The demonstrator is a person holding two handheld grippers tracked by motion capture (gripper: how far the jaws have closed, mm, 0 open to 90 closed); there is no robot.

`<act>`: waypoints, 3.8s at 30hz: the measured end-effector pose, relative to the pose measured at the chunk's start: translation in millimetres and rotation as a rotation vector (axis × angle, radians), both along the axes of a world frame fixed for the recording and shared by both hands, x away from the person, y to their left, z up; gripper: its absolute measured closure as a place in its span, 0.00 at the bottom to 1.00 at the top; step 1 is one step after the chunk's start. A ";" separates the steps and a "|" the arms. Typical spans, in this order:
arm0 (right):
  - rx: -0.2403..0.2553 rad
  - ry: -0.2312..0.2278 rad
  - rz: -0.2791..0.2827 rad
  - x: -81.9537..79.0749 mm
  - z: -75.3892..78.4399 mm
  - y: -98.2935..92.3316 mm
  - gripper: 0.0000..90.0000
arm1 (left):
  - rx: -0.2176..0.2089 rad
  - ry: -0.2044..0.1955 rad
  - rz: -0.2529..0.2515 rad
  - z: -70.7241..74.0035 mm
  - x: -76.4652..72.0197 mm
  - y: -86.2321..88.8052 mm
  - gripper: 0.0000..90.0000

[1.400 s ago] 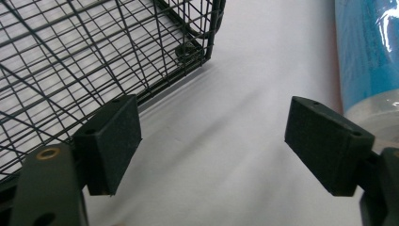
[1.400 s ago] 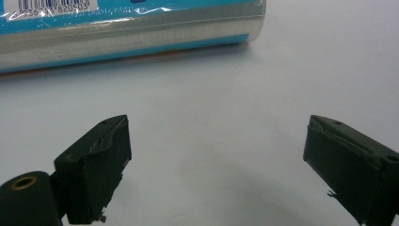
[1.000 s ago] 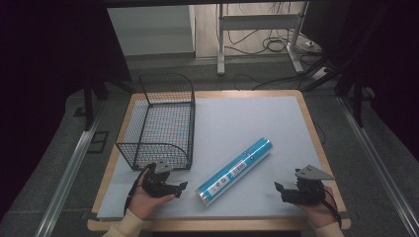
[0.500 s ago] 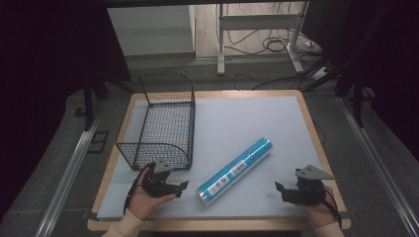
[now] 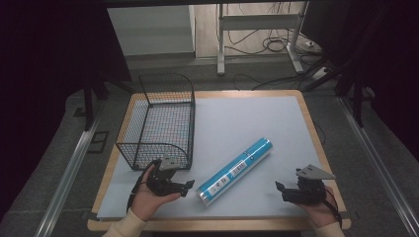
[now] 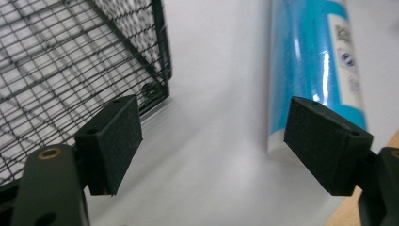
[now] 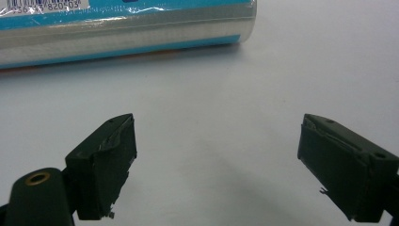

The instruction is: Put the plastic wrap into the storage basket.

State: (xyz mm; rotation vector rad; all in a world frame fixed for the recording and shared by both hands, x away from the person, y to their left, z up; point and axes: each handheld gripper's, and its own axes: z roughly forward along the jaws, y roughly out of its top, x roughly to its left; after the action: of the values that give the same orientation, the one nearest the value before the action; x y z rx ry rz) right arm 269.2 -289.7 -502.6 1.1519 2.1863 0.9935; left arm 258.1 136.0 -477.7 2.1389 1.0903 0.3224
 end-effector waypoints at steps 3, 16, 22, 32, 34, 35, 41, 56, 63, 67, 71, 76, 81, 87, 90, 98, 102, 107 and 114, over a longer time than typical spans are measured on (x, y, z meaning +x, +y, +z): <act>0.000 -0.001 0.001 -0.1 0.1 0.1 0.14 | -0.001 -0.003 -0.015 4.4 0.7 -4.8 0.22; 0.001 0.004 -0.003 0.6 -0.3 -0.3 0.14 | 0.019 0.005 -0.058 15.9 6.4 -19.1 0.22; -0.008 0.001 -0.002 0.2 0.2 -0.3 0.14 | 0.024 0.002 -0.085 20.6 9.0 -29.2 0.22; -0.009 0.001 -0.005 0.0 -0.3 -0.2 0.14 | 0.035 0.013 -0.104 25.5 16.1 -39.2 0.21; -0.011 -0.001 -0.007 0.0 -0.2 -0.5 0.14 | 0.043 0.013 -0.114 27.0 17.6 -43.7 0.21; -0.011 -0.001 -0.007 0.0 -0.2 -0.6 0.14 | 0.044 0.012 -0.118 27.6 18.1 -45.0 0.21; -0.017 0.001 -0.006 0.0 -0.8 -0.3 0.14 | 0.050 0.009 -0.127 31.4 20.1 -54.0 0.20; -0.024 -0.001 -0.007 -0.1 -1.1 -0.2 0.14 | 0.076 0.013 -0.165 34.5 28.3 -82.1 0.19; -0.022 -0.005 -0.007 -0.2 -0.7 -0.5 0.14 | 0.098 0.046 -0.185 27.8 35.4 -96.6 0.18; -0.022 -0.008 -0.008 -0.1 -0.5 -1.0 0.14 | 0.102 0.054 -0.192 25.0 37.6 -102.4 0.18; -0.024 -0.010 -0.007 -0.3 -0.5 -0.9 0.14 | 0.110 0.064 -0.206 23.2 40.0 -111.2 0.18; -0.026 -0.011 -0.005 -0.7 -0.4 -0.3 0.14 | 0.108 0.089 -0.218 20.8 45.2 -118.8 0.18; -0.026 -0.012 -0.005 -0.5 -0.5 -0.8 0.14 | 0.120 0.105 -0.222 17.3 49.8 -126.1 0.18; -0.027 -0.013 -0.005 -0.6 -0.5 -0.8 0.14 | 0.130 0.115 -0.229 13.4 54.7 -134.5 0.18; -0.027 -0.013 -0.005 -0.5 -0.5 -0.8 0.14 | 0.136 0.120 -0.230 12.9 56.9 -137.6 0.18; -0.029 -0.011 -0.003 -0.2 -1.0 -0.9 0.14 | 0.174 0.159 -0.238 4.3 70.4 -152.1 0.18; -0.033 -0.012 -0.004 -0.2 -0.9 -1.0 0.14 | 0.208 0.181 -0.242 -0.6 75.9 -158.8 0.18; -0.034 -0.012 -0.003 -0.3 -0.8 -1.0 0.14 | 0.239 0.204 -0.241 -4.3 82.9 -166.5 0.18; -0.034 -0.014 -0.004 -0.3 -0.7 -1.3 0.14 | 0.266 0.258 -0.238 -11.7 93.0 -173.0 0.21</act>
State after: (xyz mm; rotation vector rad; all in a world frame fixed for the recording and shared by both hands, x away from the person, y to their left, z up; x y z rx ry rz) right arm 268.9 -291.0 -503.3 1.1295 2.1811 0.9561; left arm 351.1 -37.0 -489.4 2.5751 0.9589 0.0836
